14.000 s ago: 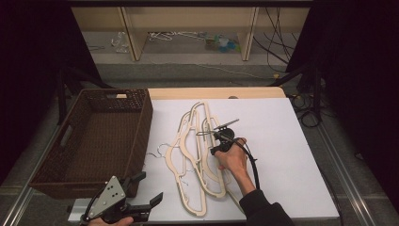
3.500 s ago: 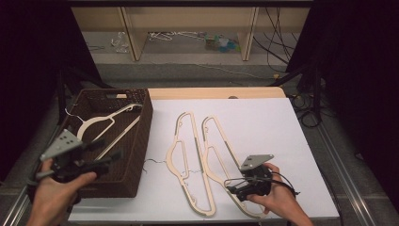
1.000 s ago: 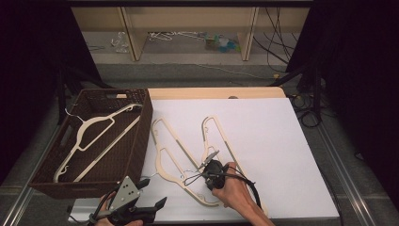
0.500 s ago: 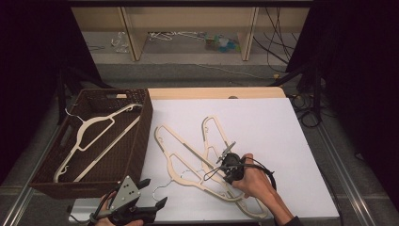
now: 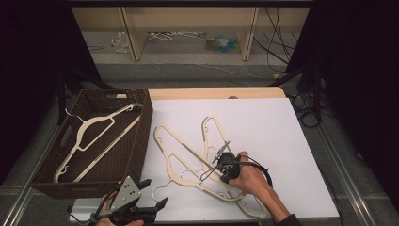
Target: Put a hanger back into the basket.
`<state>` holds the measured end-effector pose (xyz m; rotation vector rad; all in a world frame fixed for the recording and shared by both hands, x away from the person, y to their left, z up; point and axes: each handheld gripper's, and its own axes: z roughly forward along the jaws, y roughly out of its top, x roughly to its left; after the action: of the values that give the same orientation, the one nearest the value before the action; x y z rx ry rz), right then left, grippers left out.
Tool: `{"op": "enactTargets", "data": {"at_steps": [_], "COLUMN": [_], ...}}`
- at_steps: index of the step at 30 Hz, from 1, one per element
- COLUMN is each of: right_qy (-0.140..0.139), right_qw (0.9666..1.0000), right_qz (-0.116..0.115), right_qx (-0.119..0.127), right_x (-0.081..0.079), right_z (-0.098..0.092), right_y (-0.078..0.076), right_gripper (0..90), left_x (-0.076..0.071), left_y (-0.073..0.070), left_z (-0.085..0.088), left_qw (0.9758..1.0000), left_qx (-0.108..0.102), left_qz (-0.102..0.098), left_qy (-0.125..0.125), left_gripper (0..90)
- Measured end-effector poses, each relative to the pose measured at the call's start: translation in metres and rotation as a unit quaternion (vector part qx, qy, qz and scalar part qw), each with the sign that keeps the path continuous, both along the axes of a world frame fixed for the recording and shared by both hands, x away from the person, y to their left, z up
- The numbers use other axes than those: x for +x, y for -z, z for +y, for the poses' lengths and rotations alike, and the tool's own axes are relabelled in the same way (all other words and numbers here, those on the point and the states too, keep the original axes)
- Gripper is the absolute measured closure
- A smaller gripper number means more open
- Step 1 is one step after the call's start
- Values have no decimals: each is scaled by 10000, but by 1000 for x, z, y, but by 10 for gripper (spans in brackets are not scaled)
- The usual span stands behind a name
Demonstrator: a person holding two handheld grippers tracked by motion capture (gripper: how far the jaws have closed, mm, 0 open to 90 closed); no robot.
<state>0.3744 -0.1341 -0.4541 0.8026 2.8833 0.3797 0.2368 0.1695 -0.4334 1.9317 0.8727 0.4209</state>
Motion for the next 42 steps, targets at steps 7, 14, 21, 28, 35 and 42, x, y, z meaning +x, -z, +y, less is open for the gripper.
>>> {"op": "enactTargets", "data": {"at_steps": [7,14,21,28,35,42], "right_qy": [67,-27,-196,-223,-249,-262], "right_qw": [9999,9994,9993,9996,9996,9996], "right_qz": [-80,-317,-290,-185,-126,-81], "right_qx": [52,154,91,-7,9,30], "right_x": [2,-2,-11,-11,-11,-11], "right_z": [-2,-13,-27,-42,-51,-56], "right_y": [-15,-47,-70,-69,-72,-72], "right_gripper": [789,800,801,800,800,800], "left_x": [3,14,38,53,63,72], "left_y": [3,10,23,36,46,53], "left_z": [-1,-13,-33,-47,-54,-64], "left_qw": [9999,9995,9939,9832,9699,9623], "left_qx": [68,251,876,1540,2066,2262], "left_qz": [32,62,-144,-367,-562,-686], "left_qy": [91,202,652,912,1156,1344], "left_gripper": [227,232,248,260,294,314]}}
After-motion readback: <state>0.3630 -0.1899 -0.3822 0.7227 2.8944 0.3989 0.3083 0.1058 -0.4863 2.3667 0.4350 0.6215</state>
